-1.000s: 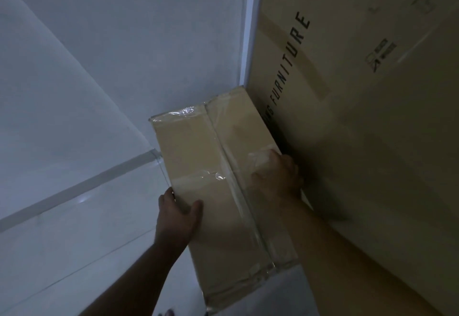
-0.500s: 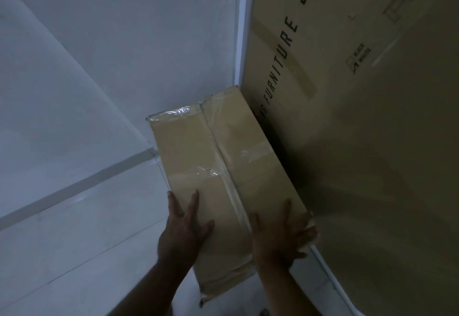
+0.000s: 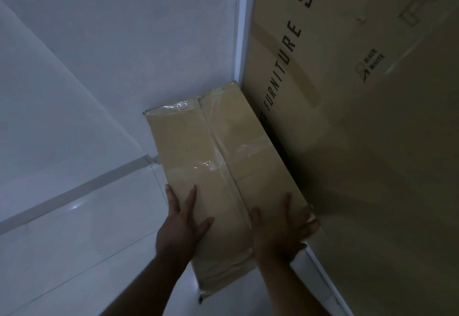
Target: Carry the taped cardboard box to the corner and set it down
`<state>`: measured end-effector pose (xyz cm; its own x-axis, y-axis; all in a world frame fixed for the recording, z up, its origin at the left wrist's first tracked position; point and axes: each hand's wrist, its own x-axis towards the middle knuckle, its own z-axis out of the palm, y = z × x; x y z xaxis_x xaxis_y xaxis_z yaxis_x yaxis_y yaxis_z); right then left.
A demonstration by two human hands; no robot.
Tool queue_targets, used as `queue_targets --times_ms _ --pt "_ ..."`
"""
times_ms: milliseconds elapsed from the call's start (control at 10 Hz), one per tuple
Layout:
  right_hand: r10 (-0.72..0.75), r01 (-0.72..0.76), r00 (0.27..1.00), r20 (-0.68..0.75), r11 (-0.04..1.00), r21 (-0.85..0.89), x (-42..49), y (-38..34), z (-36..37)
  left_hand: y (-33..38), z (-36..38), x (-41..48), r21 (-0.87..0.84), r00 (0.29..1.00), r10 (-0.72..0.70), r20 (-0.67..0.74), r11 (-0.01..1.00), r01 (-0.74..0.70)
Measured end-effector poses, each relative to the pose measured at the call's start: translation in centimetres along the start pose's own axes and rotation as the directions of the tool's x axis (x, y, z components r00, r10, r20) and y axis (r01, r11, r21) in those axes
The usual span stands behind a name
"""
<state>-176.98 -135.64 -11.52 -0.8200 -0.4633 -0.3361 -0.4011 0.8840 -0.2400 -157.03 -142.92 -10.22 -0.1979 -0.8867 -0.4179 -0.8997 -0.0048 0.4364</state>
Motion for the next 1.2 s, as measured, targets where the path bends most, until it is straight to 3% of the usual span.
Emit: queue_targets --times_ms 500,600,800,1100,1200 --pt "-0.016 0.016 1.0 -0.003 0.999 -0.029 6.3 -2.1 -1.9 3.0 -0.7 3.5 -0.056 0.999 0.033 -0.002 0.998 -0.033" --pt "-0.004 0.004 1.0 0.027 1.0 -0.002 6.2 -2.4 -2.1 2.9 -1.4 3.1 -0.018 0.997 0.062 0.043 0.998 -0.062" --pt "0.006 -0.003 0.993 0.118 1.0 -0.022 5.6 -2.8 -3.7 2.7 -3.0 1.7 -0.025 0.998 0.058 0.005 0.998 -0.058" --pt "-0.013 -0.024 0.977 0.215 0.986 0.166 2.6 -4.5 -9.6 4.1 -7.6 -1.3 0.028 0.995 0.092 -0.036 0.995 -0.091" --pt "-0.006 -0.068 0.984 0.177 0.909 0.411 0.7 -6.2 -13.7 5.2 -10.5 -3.4 0.041 0.993 0.113 -0.047 0.993 -0.111"
